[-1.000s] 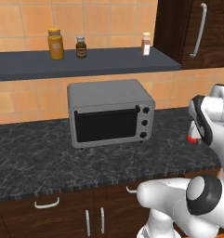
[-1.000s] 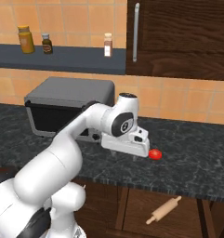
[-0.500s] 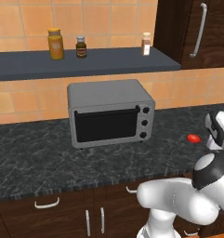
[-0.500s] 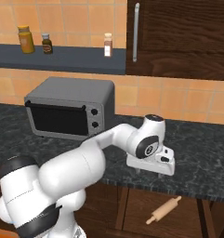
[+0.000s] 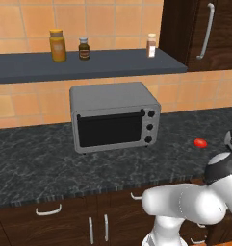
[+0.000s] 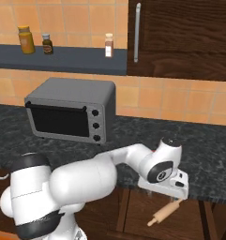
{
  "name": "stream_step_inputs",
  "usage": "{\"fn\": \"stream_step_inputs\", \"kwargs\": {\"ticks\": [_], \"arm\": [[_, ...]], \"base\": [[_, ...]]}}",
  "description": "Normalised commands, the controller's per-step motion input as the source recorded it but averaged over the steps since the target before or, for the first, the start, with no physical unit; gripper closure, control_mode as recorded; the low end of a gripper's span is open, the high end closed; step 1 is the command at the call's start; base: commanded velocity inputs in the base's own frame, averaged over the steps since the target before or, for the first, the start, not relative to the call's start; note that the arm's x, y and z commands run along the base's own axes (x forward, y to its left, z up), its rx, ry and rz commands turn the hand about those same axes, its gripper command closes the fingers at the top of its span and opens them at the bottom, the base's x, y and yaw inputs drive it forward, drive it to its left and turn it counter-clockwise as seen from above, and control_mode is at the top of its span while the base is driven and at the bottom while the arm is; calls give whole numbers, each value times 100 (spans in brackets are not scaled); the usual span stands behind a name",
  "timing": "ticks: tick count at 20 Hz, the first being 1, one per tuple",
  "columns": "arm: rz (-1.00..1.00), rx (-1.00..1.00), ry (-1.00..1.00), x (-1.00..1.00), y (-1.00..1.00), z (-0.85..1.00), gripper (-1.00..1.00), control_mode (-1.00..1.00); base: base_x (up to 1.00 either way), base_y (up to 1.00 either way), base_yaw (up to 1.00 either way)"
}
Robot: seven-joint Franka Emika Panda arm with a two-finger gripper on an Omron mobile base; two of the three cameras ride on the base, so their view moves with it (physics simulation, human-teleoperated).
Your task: Pick the rolling pin from the drawer and place it on the counter.
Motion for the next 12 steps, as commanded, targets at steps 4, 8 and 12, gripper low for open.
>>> {"fn": "stream_step_inputs", "kwargs": {"ticks": [4, 8, 12], "arm": [[0, 0, 5, -51, -10, -51, -100, -100], [0, 0, 2, -5, -2, -71, -100, -100], [0, 0, 0, -3, -7, -67, -100, -100]], "base": [[0, 0, 0], [0, 0, 0], [0, 0, 0]]}}
